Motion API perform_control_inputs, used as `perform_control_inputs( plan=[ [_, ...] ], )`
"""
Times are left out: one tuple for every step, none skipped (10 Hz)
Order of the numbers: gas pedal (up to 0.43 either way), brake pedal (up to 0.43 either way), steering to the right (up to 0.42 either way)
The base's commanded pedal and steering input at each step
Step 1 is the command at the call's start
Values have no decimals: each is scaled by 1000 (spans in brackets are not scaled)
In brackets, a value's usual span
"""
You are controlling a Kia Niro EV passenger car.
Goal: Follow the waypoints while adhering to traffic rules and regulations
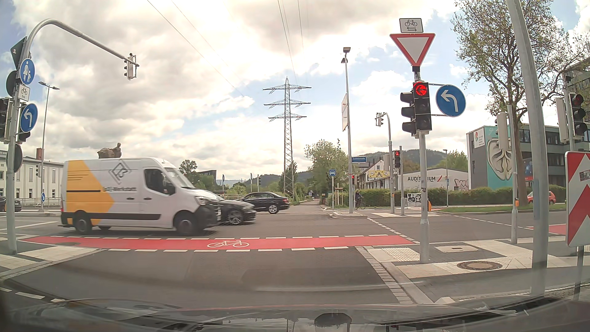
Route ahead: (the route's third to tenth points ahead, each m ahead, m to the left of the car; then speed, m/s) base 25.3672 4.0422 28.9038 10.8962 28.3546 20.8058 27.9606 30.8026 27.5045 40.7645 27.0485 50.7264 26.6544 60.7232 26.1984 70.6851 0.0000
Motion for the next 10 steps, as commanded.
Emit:
perform_control_inputs(
  plan=[
    [0,250,-4],
    [0,250,-4],
    [0,250,-4],
    [0,250,-4],
    [0,250,-4],
    [0,250,-4],
    [0,244,-4],
    [0,250,-4],
    [0,250,-4],
    [0,250,-4]
  ],
)
